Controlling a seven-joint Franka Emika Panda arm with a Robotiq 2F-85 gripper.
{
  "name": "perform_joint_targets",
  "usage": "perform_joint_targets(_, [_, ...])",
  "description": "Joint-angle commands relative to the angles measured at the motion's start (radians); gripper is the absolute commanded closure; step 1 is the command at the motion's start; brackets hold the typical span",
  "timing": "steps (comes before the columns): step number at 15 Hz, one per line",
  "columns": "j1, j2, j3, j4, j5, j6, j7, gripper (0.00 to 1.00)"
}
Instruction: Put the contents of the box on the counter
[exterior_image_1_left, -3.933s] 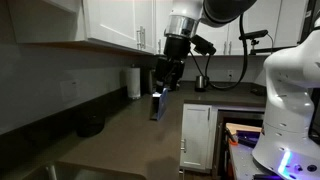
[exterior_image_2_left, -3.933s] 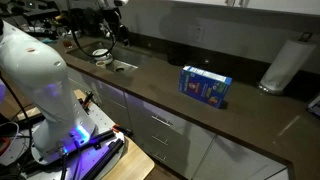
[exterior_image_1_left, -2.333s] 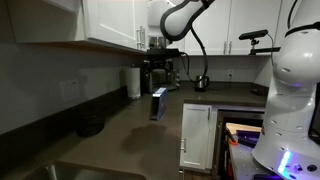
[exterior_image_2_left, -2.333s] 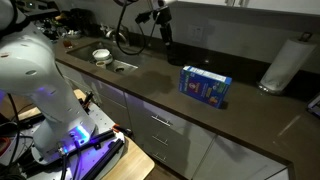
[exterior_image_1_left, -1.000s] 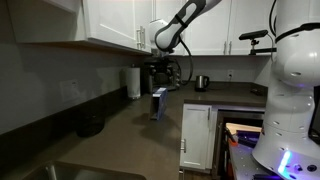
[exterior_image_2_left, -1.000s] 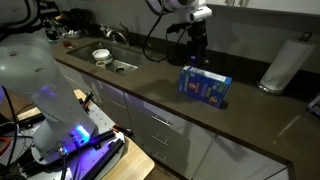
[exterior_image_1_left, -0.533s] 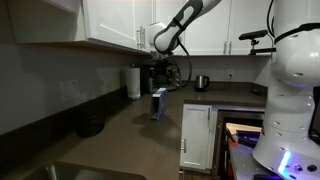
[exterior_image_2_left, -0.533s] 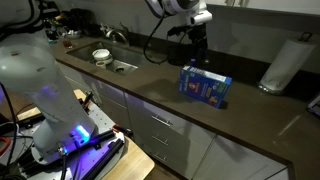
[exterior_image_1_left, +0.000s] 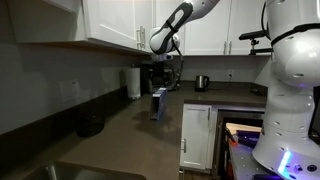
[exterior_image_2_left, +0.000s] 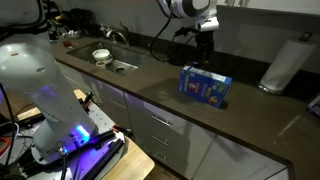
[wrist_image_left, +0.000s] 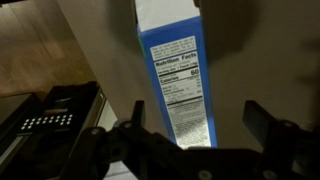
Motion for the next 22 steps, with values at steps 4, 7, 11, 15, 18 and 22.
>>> perform_joint_targets(4, [0.006,0.04,-0.022,0.034,0.086,0.011,-0.051,0.0])
perform_joint_targets(7, [0.002,0.055,-0.024,0.045,0.097,-0.002,-0.071,0.0])
perform_joint_targets(11, [-0.005,0.064,-0.037,0.05,0.094,0.006,-0.09,0.0])
perform_joint_targets(15, [-0.023,0.082,-0.042,0.068,0.129,0.008,-0.132,0.0])
perform_joint_targets(18, [-0.029,0.107,-0.045,0.086,0.152,-0.004,-0.155,0.0])
perform_joint_targets(22, [-0.03,0.161,-0.05,0.106,0.154,0.015,-0.176,0.0])
